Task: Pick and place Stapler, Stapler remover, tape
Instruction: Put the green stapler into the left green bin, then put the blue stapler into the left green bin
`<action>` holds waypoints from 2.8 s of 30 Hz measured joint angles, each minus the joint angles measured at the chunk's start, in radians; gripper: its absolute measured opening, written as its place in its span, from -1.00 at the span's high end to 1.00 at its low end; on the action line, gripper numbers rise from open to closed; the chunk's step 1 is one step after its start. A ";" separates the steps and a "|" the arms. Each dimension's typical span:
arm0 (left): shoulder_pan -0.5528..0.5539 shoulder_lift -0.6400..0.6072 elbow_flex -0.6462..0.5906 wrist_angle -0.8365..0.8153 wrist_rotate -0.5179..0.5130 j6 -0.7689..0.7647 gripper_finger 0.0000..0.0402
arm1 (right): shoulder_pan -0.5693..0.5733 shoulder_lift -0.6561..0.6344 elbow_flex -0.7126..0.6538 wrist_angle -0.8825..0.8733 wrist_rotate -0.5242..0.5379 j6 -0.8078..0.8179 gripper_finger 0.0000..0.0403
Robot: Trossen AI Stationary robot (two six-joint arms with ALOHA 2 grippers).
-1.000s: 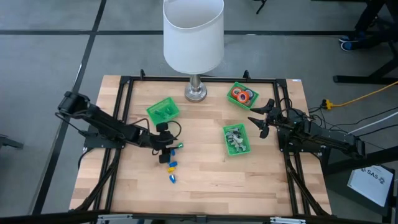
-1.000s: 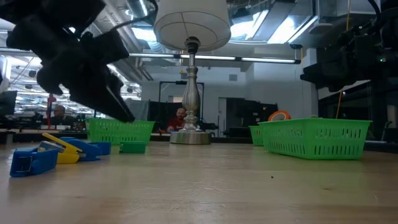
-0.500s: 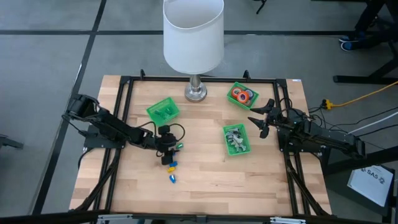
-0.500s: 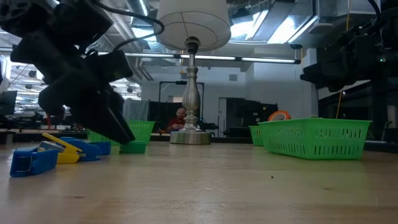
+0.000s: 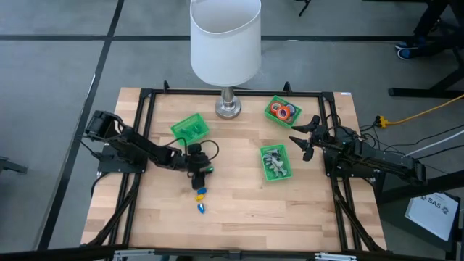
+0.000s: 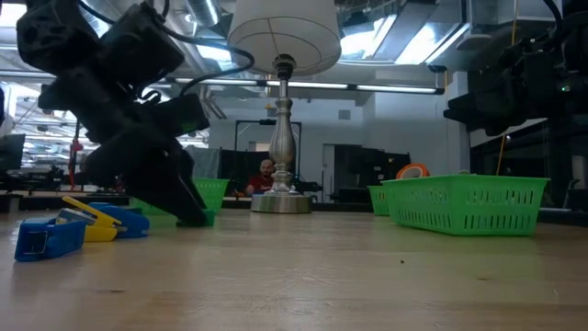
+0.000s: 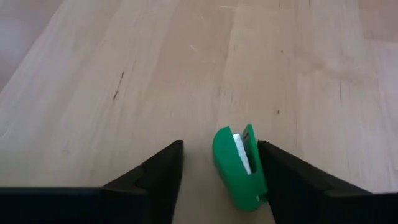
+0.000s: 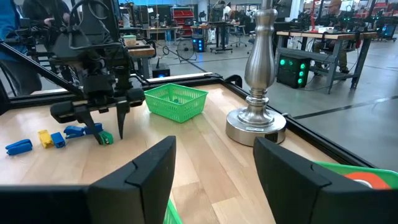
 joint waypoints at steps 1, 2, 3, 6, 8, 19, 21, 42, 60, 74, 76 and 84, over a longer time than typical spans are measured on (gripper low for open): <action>0.006 0.000 0.000 0.000 0.004 0.006 0.07 | 0.000 0.000 0.000 0.000 0.000 0.000 -0.09; 0.012 0.000 0.000 0.000 0.010 0.011 0.14 | 0.000 0.000 0.000 0.000 0.000 0.000 -0.09; 0.019 0.000 0.000 0.000 0.019 0.017 0.22 | 0.000 0.000 0.000 0.000 0.000 0.000 -0.09; 0.040 -0.002 0.000 0.000 0.056 0.039 0.45 | 0.000 0.000 0.000 0.000 0.000 0.000 -0.09; 0.051 -0.002 0.000 0.001 0.074 0.052 0.60 | 0.000 0.000 0.000 0.000 0.000 0.000 -0.09; 0.103 -0.026 -0.001 -0.017 0.172 0.116 0.71 | 0.000 0.000 0.000 0.000 0.000 0.000 -0.09; 0.112 -0.042 -0.002 -0.020 0.175 0.127 0.71 | 0.000 0.000 0.000 0.000 0.000 0.000 -0.09; 0.252 -0.382 -0.002 -0.275 -0.009 0.246 0.71 | 0.000 0.000 0.000 0.000 0.000 0.000 -0.09; 0.538 -0.596 -0.001 -0.459 -0.027 0.291 0.71 | 0.000 0.000 0.000 0.000 0.000 0.000 -0.09; 0.625 -0.540 -0.001 -0.522 -0.025 0.281 0.63 | 0.000 0.000 0.000 0.000 0.000 0.000 -0.09; 0.625 -0.532 -0.001 -0.523 -0.028 0.281 0.58 | 0.000 0.000 0.000 0.000 0.000 0.000 -0.09; 0.625 -0.524 -0.001 -0.522 -0.036 0.279 0.44 | 0.000 0.000 0.000 0.000 0.000 0.000 -0.09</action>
